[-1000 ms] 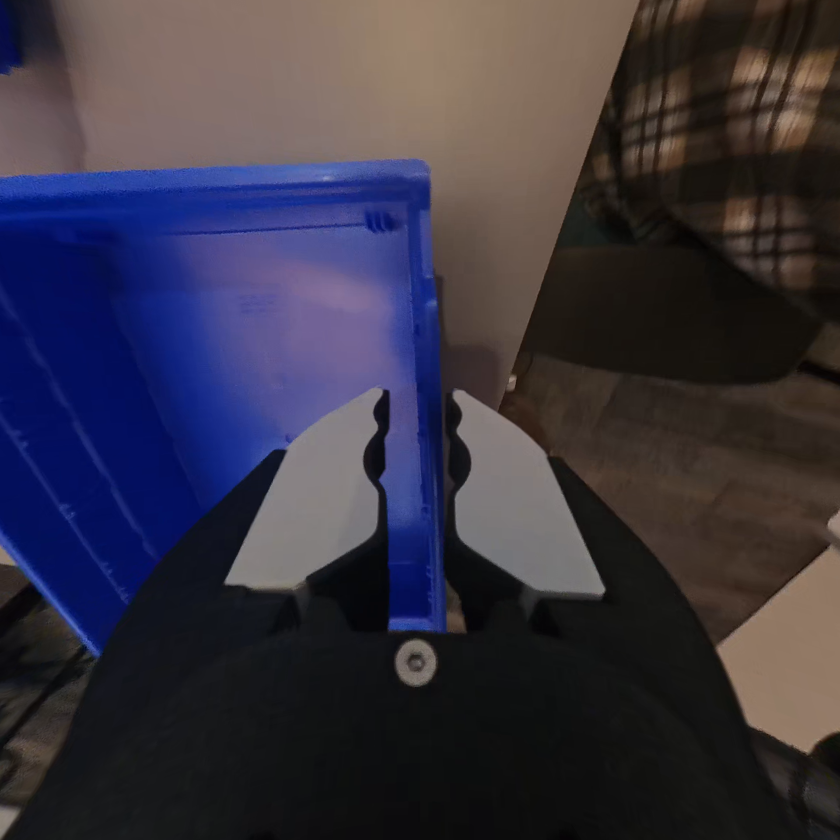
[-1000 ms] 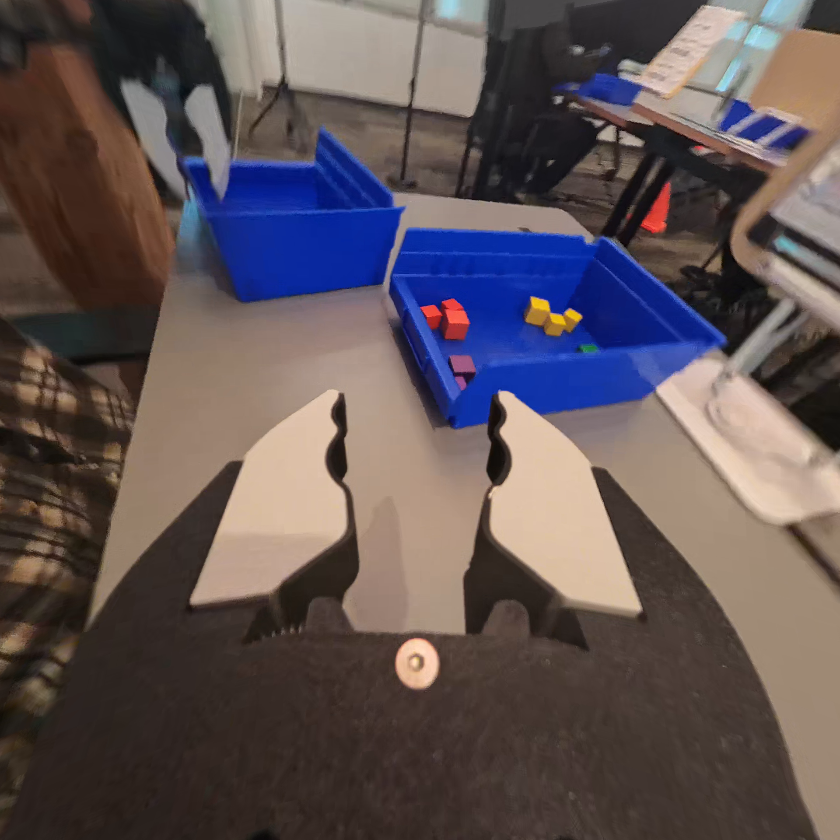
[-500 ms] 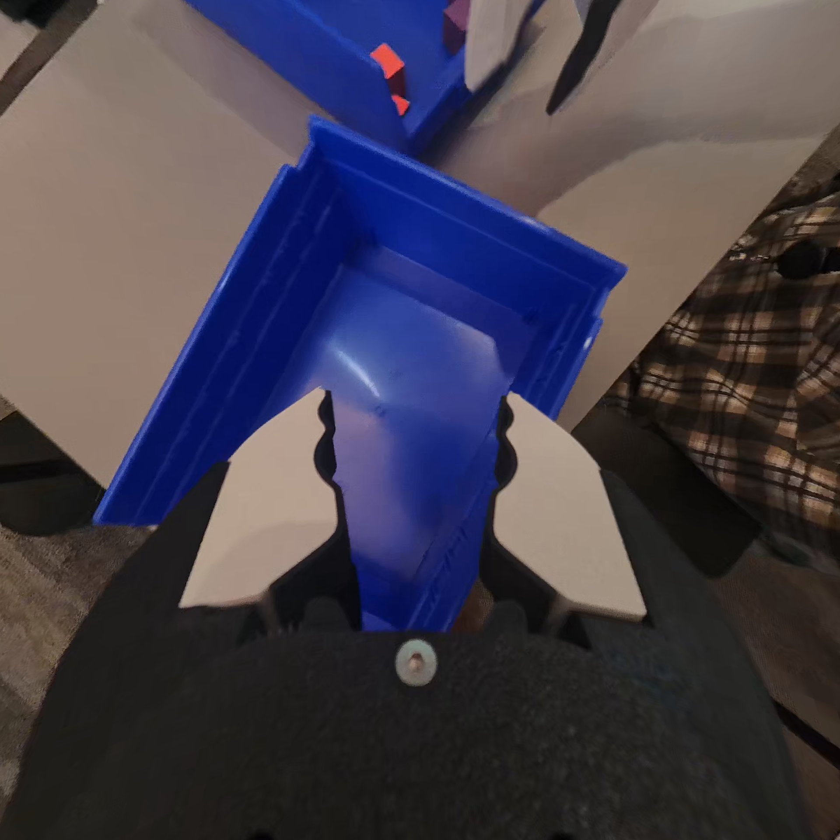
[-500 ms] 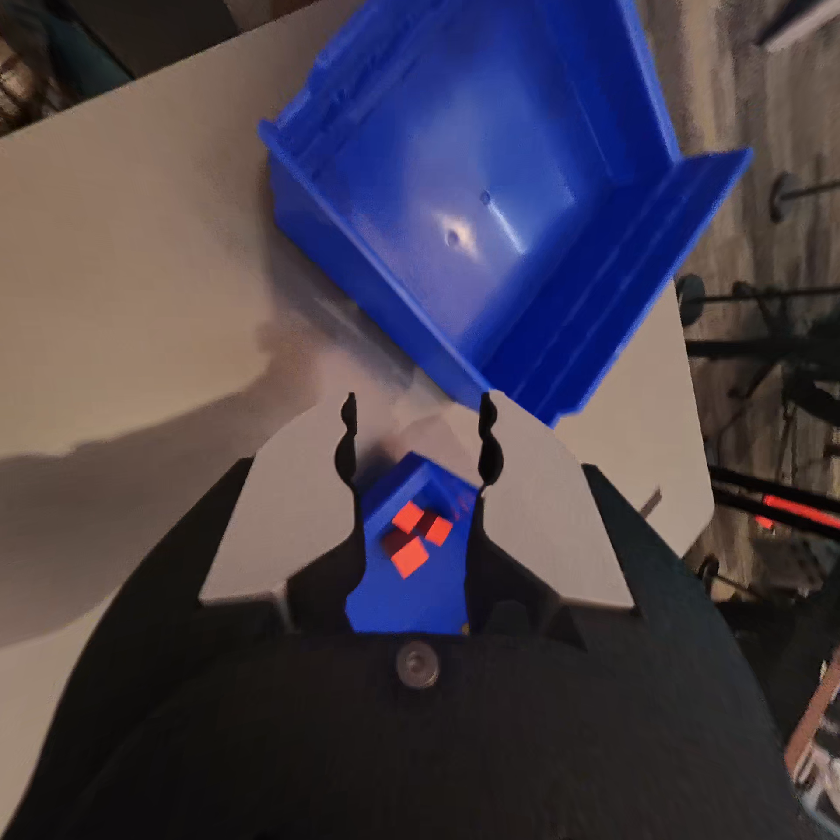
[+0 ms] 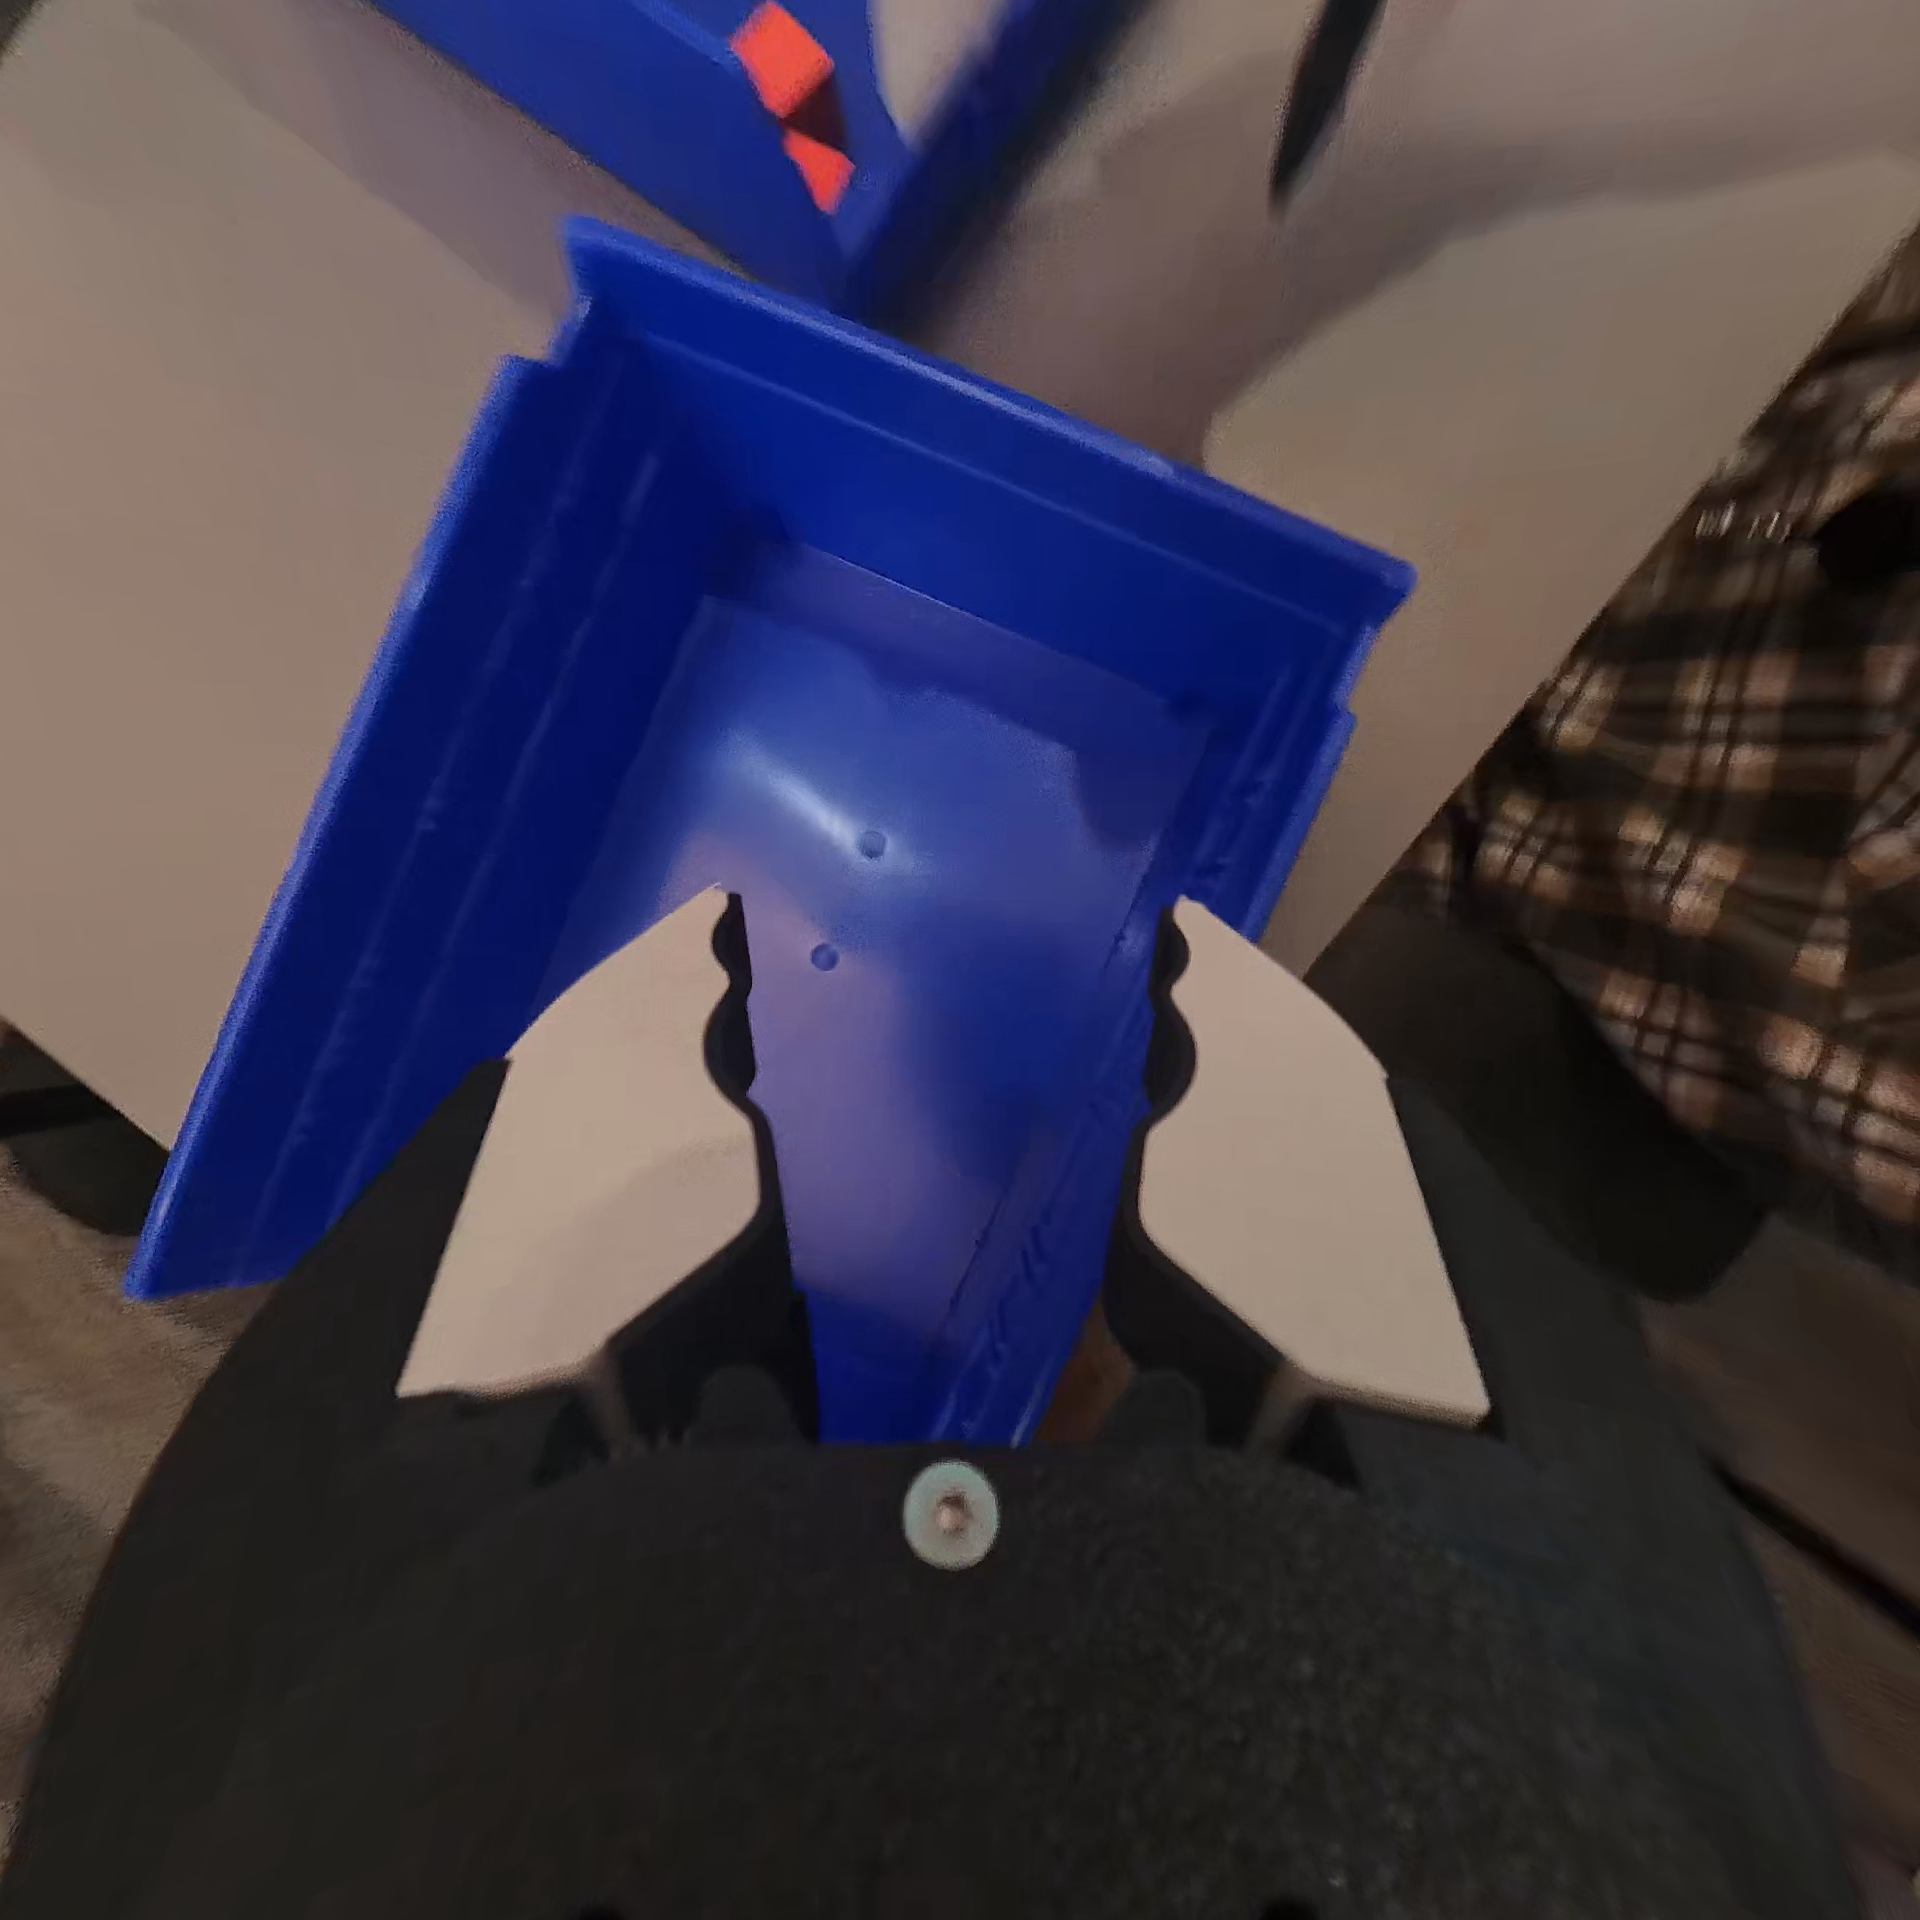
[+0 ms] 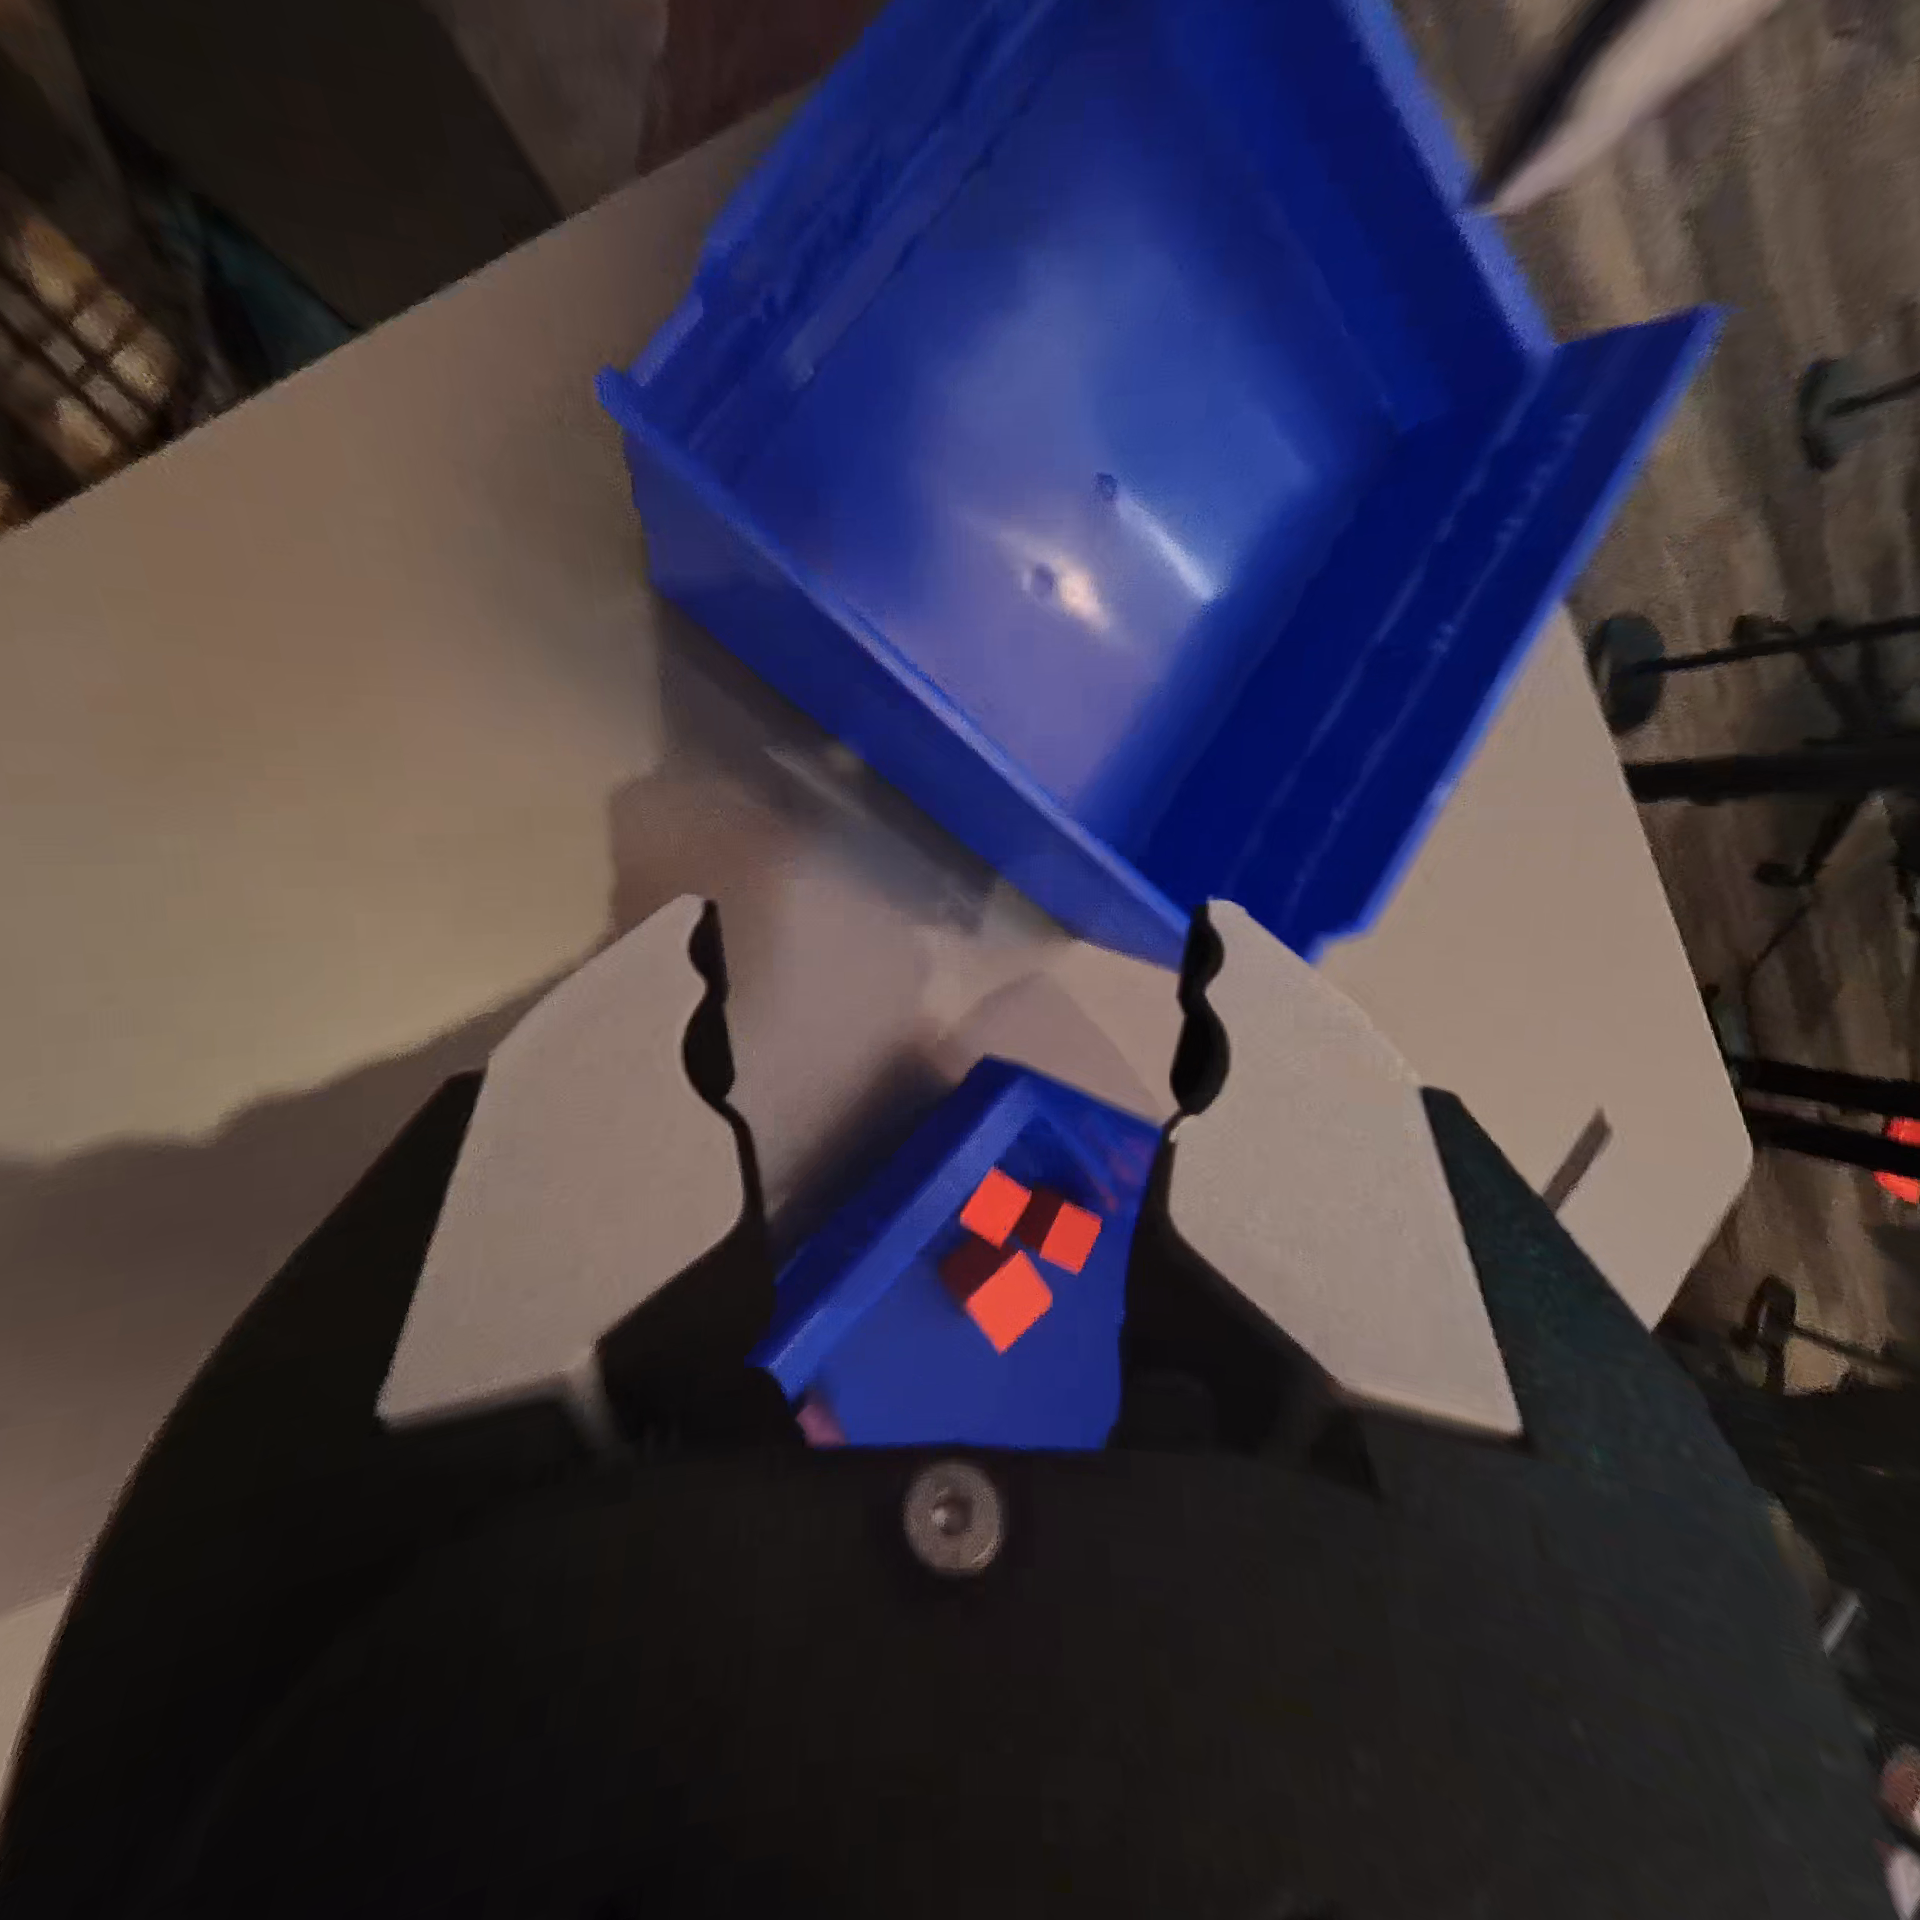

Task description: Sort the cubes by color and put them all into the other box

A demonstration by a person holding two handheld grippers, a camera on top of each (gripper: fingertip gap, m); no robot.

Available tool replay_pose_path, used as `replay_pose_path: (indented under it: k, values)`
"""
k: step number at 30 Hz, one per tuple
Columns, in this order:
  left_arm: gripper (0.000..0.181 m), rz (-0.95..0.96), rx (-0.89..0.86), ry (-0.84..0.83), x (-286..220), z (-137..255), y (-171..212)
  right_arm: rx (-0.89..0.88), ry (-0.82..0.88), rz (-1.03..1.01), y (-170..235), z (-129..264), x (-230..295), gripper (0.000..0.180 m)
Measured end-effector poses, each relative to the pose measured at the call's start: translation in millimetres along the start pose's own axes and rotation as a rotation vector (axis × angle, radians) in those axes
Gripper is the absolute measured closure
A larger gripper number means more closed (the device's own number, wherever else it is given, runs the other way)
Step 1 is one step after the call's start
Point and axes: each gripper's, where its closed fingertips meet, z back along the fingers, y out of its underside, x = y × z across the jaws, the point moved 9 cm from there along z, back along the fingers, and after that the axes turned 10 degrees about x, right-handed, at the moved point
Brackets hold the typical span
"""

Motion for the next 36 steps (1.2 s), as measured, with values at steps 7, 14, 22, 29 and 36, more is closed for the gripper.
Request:
replay_pose_path:
  k: [7, 14, 22, 29, 36]
  values:
    - [0.12, -0.169, 0.298, 0.137, -39, -50, -26, -0.106, 0.135, -0.282, 59, 89, 41, 0.097]
    - [0.152, -0.289, 0.635, 0.135, -68, -79, -23, -0.054, 0.17, -0.399, 92, 123, 74, 0.094]
    - [0.176, -0.485, 0.668, -0.017, -94, -78, -20, -0.025, 0.217, -0.456, 108, 151, 91, 0.094]
    - [0.174, -0.649, 0.66, -0.015, -128, -78, -27, -0.007, 0.246, -0.483, 111, 166, 101, 0.094]
    - [0.172, -0.802, 0.66, -0.005, -164, -91, -67, 0.037, 0.263, -0.5, 113, 183, 114, 0.093]
